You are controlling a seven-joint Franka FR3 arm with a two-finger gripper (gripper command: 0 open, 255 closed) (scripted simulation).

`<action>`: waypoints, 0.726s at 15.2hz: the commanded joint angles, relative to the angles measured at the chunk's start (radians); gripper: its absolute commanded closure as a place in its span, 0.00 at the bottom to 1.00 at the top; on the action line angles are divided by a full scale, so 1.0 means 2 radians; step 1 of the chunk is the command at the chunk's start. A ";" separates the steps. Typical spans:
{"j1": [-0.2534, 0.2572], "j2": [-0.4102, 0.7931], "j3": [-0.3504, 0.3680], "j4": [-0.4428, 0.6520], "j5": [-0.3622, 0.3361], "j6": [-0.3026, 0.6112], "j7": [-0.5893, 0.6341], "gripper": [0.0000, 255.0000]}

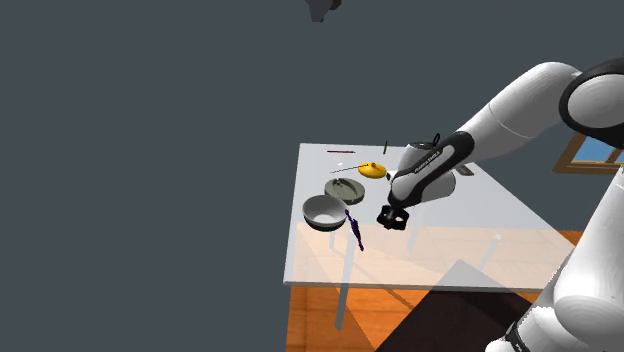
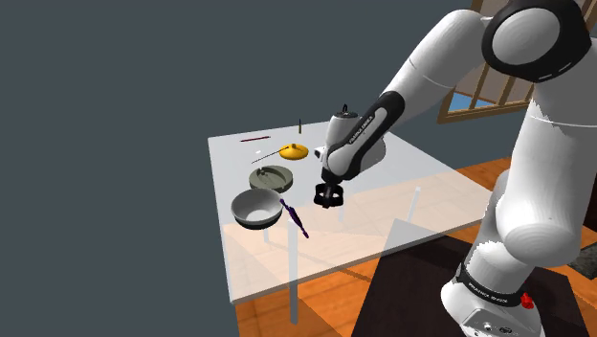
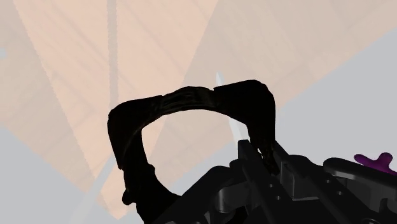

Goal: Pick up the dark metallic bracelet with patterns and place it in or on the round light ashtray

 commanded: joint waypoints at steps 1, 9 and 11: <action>0.002 -0.016 -0.003 0.000 -0.011 -0.016 0.009 1.00; 0.001 -0.069 -0.007 0.007 -0.039 -0.074 0.030 1.00; 0.003 -0.034 -0.005 0.051 -0.027 -0.083 0.023 1.00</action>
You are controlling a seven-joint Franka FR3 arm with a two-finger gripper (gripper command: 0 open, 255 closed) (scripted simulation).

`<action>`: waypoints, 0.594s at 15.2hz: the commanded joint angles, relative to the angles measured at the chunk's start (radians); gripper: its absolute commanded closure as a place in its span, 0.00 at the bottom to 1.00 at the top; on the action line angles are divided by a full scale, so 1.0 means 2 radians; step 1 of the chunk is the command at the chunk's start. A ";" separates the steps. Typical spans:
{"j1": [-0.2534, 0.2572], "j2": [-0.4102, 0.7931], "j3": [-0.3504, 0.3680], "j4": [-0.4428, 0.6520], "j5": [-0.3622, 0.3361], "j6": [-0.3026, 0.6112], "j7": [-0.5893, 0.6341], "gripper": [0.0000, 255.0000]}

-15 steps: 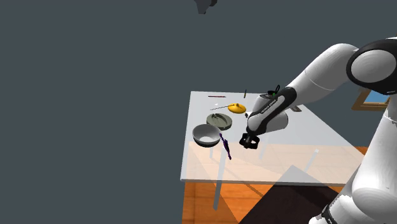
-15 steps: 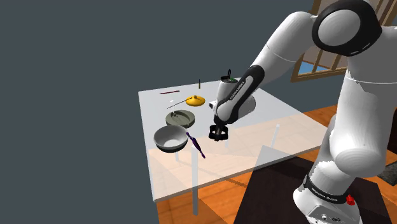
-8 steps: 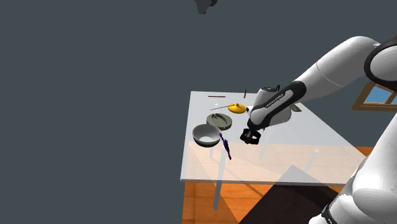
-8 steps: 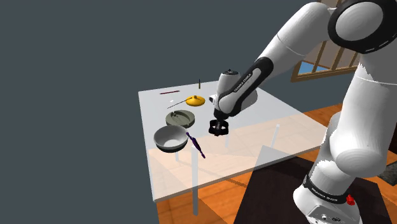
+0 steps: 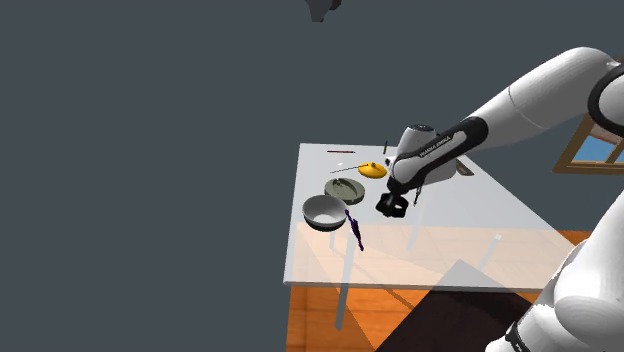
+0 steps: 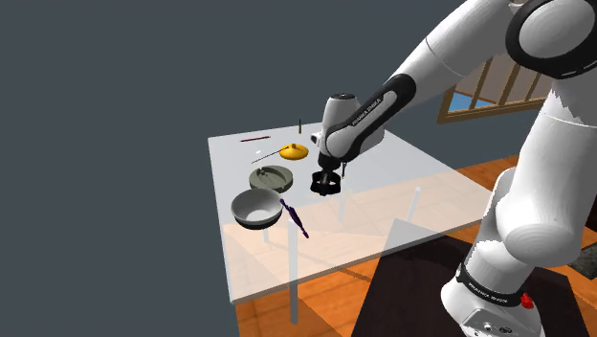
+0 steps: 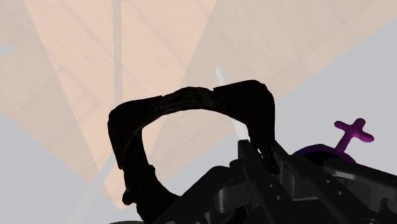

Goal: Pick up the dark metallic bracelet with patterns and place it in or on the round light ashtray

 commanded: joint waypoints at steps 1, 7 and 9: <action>0.000 0.028 0.001 0.042 0.009 -0.015 -0.006 1.00; -0.006 0.130 0.008 0.184 0.035 -0.058 -0.018 1.00; -0.009 0.164 0.011 0.235 0.041 -0.076 -0.020 1.00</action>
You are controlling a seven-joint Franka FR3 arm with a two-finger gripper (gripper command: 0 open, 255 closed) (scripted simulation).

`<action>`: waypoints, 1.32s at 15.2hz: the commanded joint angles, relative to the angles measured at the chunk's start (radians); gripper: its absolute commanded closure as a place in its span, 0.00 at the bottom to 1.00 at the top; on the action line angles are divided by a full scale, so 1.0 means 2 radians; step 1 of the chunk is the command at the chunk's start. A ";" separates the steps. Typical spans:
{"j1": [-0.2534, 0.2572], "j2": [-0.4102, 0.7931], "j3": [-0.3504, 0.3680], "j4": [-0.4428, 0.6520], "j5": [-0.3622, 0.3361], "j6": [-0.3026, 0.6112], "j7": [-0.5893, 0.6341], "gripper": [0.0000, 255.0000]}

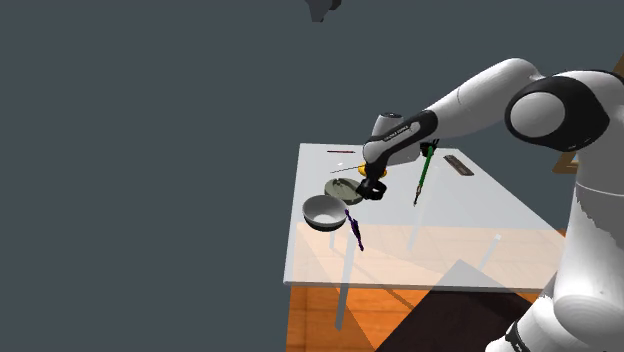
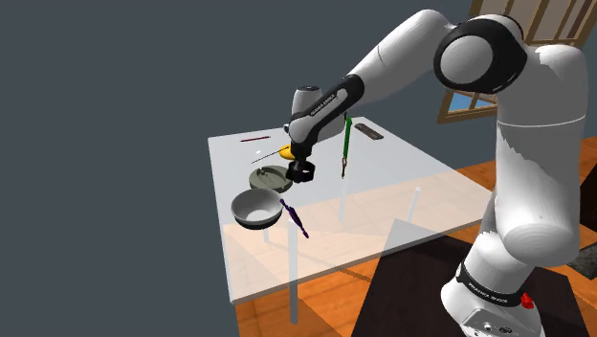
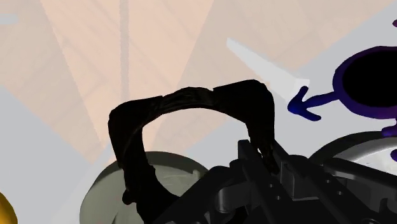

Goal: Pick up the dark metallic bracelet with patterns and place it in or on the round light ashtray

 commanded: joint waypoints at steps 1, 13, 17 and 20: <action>-0.005 0.034 0.002 0.050 0.006 -0.016 -0.003 1.00; -0.035 0.268 0.016 0.432 0.019 -0.166 0.009 1.00; -0.036 0.280 0.018 0.427 0.020 -0.148 0.008 1.00; -0.036 0.291 0.019 0.425 0.022 -0.135 0.007 1.00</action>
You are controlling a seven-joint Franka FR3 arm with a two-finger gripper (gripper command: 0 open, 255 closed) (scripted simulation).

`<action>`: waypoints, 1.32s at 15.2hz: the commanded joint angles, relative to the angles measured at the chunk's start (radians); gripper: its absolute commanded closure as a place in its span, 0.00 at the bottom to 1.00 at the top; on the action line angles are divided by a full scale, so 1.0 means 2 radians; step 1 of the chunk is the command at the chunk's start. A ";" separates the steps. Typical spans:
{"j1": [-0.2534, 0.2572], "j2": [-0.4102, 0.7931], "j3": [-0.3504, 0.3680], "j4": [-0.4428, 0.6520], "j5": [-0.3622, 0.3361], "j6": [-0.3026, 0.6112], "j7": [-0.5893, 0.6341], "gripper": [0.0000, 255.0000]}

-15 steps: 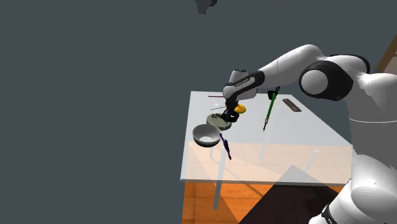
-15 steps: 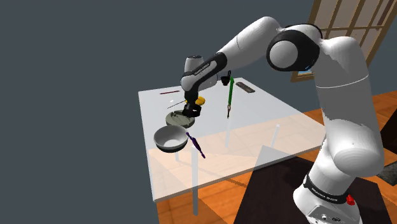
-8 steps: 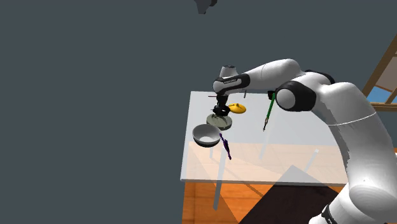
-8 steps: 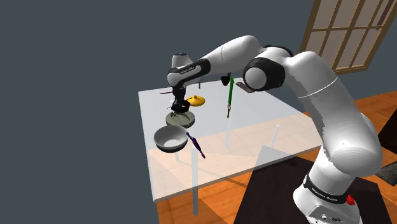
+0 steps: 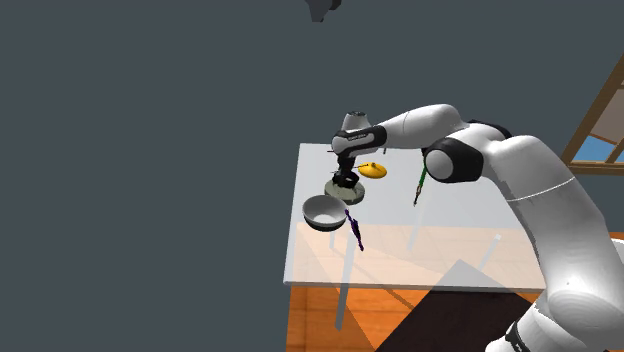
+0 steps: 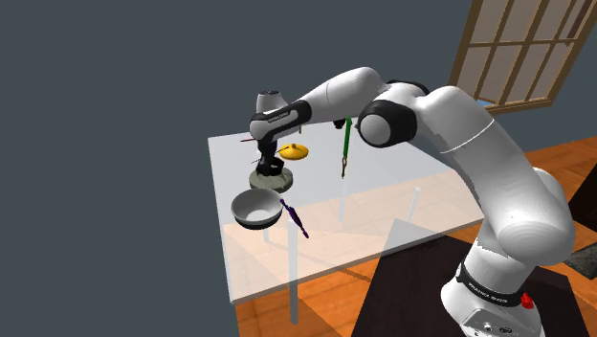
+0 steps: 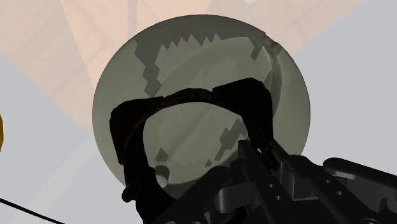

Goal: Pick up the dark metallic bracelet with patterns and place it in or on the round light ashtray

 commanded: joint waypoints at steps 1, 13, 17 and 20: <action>0.000 0.007 0.001 -0.002 0.001 0.010 -0.001 1.00; -0.001 0.021 0.002 -0.002 0.002 0.023 -0.002 0.00; -0.001 0.019 0.002 -0.004 0.003 0.024 -0.002 0.00; 0.001 -0.005 0.000 -0.014 0.000 0.009 -0.001 0.00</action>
